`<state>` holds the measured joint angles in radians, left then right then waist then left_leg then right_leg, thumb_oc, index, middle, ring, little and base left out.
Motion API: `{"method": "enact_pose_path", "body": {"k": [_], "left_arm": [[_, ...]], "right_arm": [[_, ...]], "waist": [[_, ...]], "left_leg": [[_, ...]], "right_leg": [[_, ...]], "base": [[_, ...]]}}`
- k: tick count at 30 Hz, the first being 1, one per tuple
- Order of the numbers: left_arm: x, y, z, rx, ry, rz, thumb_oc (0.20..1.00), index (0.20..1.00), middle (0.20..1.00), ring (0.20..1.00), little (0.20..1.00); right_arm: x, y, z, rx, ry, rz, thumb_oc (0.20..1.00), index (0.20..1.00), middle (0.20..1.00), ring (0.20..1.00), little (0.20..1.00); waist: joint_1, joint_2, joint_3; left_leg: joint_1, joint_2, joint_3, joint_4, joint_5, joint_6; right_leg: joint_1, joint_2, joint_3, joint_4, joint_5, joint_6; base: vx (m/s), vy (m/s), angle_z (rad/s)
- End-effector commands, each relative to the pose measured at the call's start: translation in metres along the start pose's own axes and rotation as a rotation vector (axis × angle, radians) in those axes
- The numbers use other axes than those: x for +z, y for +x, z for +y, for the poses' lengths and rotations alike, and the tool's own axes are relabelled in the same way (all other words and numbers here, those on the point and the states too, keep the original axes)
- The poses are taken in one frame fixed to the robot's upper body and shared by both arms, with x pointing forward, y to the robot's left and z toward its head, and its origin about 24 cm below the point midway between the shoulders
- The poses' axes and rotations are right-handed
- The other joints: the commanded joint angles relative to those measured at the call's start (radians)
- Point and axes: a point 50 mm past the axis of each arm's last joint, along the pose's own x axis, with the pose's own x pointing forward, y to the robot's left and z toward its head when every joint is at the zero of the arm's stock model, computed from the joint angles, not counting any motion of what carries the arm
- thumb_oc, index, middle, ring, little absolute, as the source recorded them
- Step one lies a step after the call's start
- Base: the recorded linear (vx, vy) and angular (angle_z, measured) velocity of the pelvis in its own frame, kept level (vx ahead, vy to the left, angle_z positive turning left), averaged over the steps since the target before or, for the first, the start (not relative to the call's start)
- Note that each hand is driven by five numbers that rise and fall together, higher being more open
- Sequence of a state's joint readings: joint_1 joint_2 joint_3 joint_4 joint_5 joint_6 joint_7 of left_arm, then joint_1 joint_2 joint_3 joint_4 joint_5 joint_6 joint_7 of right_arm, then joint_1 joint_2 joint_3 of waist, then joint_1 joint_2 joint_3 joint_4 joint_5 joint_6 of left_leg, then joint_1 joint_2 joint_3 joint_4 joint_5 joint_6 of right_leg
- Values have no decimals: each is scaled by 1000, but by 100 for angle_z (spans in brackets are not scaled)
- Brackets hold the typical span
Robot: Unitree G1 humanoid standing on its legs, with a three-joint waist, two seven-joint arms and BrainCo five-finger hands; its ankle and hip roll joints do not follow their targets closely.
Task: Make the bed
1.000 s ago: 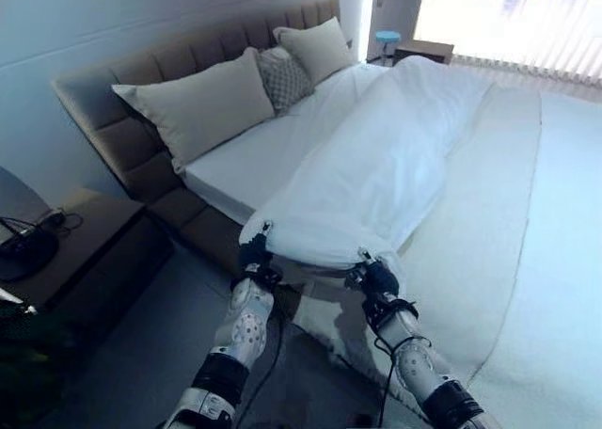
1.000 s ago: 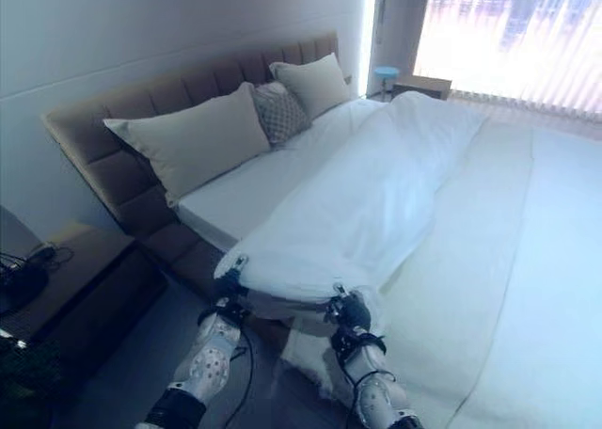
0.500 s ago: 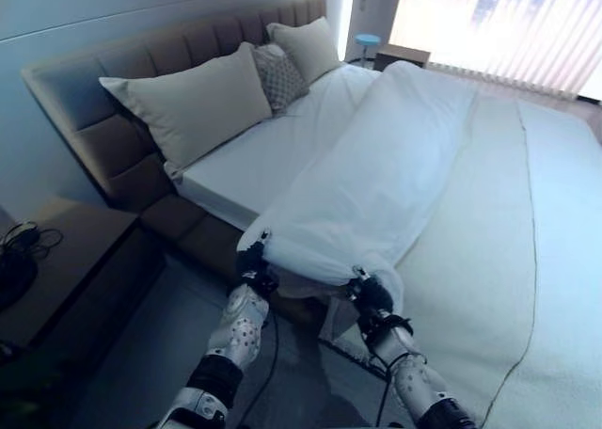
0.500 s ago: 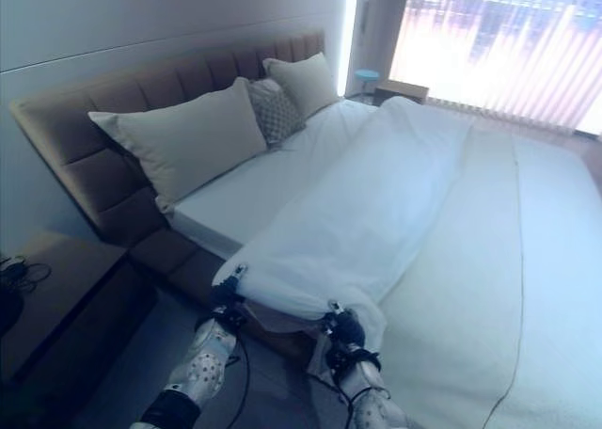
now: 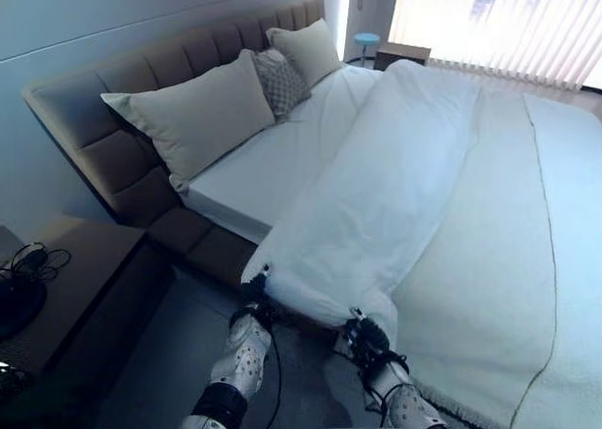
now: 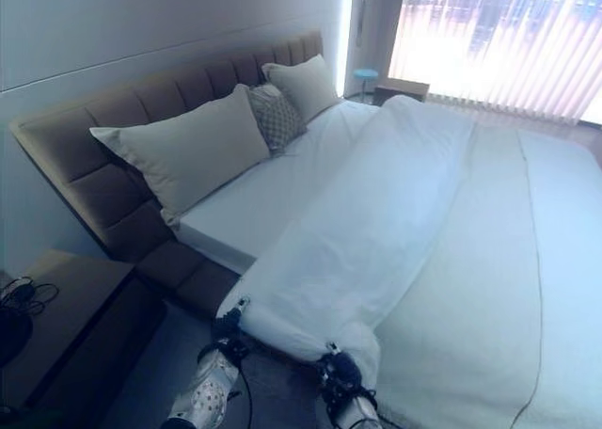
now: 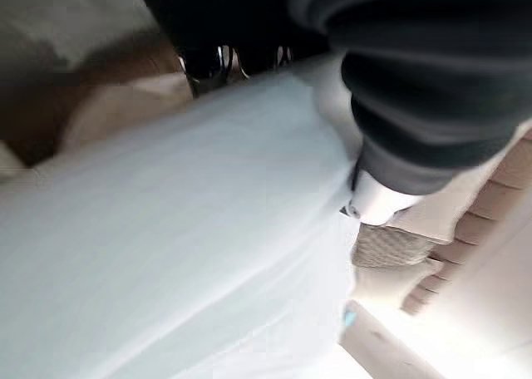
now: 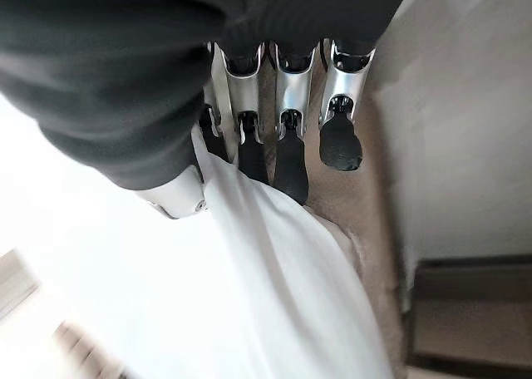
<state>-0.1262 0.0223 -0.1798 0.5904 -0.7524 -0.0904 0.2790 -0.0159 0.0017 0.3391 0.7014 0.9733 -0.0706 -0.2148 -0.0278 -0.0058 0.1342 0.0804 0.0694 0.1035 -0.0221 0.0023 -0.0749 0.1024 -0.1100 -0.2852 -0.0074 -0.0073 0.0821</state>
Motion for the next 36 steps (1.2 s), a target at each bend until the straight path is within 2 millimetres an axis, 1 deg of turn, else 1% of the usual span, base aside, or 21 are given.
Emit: {"method": "enact_pose_path", "body": {"k": [1,2,3,4,6,7,10,14,15,17,25,26,27,28,29,30,31,32,33,35,36], "left_arm": [[34,-3,68,192,80,-138,200,200,200,200,200],[14,-5,81,226,148,-46,200,200,200,200,200],[5,-6,88,245,183,0,200,200,200,200,200],[5,-6,88,245,183,0,200,200,200,200,200],[-12,-9,101,281,246,82,200,200,200,200,200],[-28,-14,113,319,302,169,200,200,200,200,200],[-38,-17,123,341,397,242,200,200,200,200,200],[-41,-16,128,361,427,279,200,200,200,200,200],[-38,-14,129,371,441,284,200,200,200,200,200],[-36,-13,132,392,451,285,200,200,200,200,200],[-23,-6,129,427,406,223,200,200,200,200,200],[-14,-2,124,430,374,170,200,200,200,200,200],[-10,1,120,422,360,148,200,200,200,200,200],[-10,1,120,422,360,147,200,200,200,200,200],[15,9,105,394,295,6,200,200,200,200,200],[15,9,105,395,296,6,200,200,200,200,200],[36,12,90,352,247,-112,200,200,200,200,200],[36,12,90,352,247,-112,200,200,200,200,200],[66,11,71,288,191,-271,200,200,200,200,200],[97,4,53,223,120,-443,200,200,200,200,200],[97,4,53,223,121,-442,200,200,200,200,200]], "right_arm": [[8,-5,-59,-247,1,-31,200,200,200,200,200],[0,-7,-81,-329,-94,31,200,200,200,200,200],[-3,-8,-91,-375,-131,57,200,200,200,200,200],[-3,-8,-91,-375,-131,56,200,200,200,200,200],[-5,-11,-111,-455,-217,111,200,200,200,200,200],[-2,-13,-122,-513,-241,124,200,200,200,200,200],[6,-15,-133,-557,-286,120,200,200,200,200,200],[23,-12,-135,-582,-311,80,200,200,200,200,200],[34,-8,-131,-585,-308,41,200,200,200,200,200],[43,-5,-126,-581,-334,2,200,200,200,200,200],[60,4,-108,-542,-445,-59,200,200,200,200,200],[73,9,-89,-474,-509,-145,200,200,200,200,200],[79,10,-81,-447,-520,-183,200,200,200,200,200],[79,10,-81,-447,-520,-183,200,200,200,200,200],[106,8,-43,-308,-419,-383,200,200,200,200,200],[106,8,-43,-308,-419,-382,200,200,200,200,200],[130,-2,-23,-228,-364,-532,200,200,200,200,200],[130,-2,-23,-228,-364,-532,200,200,200,200,200],[165,-26,7,-101,-360,-761,200,200,200,200,200],[204,-67,34,-25,-443,-1056,200,200,200,200,200],[203,-67,34,-26,-443,-1056,200,200,200,200,200]], "waist": [[32,12,-4],[27,22,8],[26,28,14],[26,28,12],[22,41,27],[15,57,46],[3,73,71],[-4,84,110],[-9,88,137],[-12,90,161],[-17,85,206],[-21,83,214],[-24,83,214],[-24,83,212],[-30,82,213],[-30,82,210],[-35,83,210],[-35,82,208],[-39,83,206],[-41,84,201],[-41,84,199]], "left_leg": [[-29,-125,34,-64,24,32],[-32,-125,34,-65,23,36],[-36,-125,32,-65,24,36],[-40,-126,32,-65,26,36],[-49,-126,32,-65,27,37],[-72,-127,34,-65,32,37],[-121,-125,39,-65,47,35],[-182,-123,42,-65,64,33],[-219,-123,45,-65,73,32],[-248,-121,53,-65,80,32],[-309,-120,71,-65,91,30],[-312,-121,73,-65,87,29],[-313,-122,74,-65,85,28],[-317,-122,74,-65,87,28],[-310,-122,75,-65,81,28],[-313,-122,75,-65,83,29],[-301,-123,79,-65,76,29],[-304,-123,79,-65,77,29],[-291,-125,84,-65,68,31],[-280,-126,88,-65,59,34],[-282,-127,89,-65,61,34]], "right_leg": [[-70,84,46,-8,12,10],[-74,83,47,-8,12,11],[-77,83,48,-11,13,12],[-80,83,48,-11,14,11],[-86,80,47,-21,18,13],[-108,80,51,-29,27,15],[-156,78,57,-37,44,17],[-225,79,69,-31,60,18],[-266,79,75,-22,65,16],[-302,80,84,-15,72,16],[-364,81,106,-25,97,22],[-365,83,112,-34,98,24],[-365,83,115,-37,97,24],[-368,83,115,-37,99,24],[-362,83,126,-41,96,25],[-365,83,126,-41,98,25],[-355,83,132,-44,95,27],[-358,82,132,-44,97,27],[-347,82,140,-45,94,29],[-339,81,150,-45,93,30],[-341,81,151,-46,95,30]], "base": [[18,-2,5],[0,0,0],[0,0,0],[0,0,0],[-39,13,1],[-98,34,1],[-90,23,1],[-112,11,7],[-105,13,-2],[-60,19,-4],[7,12,-12],[40,8,-6],[37,8,-6],[41,14,-7],[26,11,-5],[57,30,8],[21,16,7],[41,36,-28],[17,25,-44],[13,20,-19],[2,19,6]]}}
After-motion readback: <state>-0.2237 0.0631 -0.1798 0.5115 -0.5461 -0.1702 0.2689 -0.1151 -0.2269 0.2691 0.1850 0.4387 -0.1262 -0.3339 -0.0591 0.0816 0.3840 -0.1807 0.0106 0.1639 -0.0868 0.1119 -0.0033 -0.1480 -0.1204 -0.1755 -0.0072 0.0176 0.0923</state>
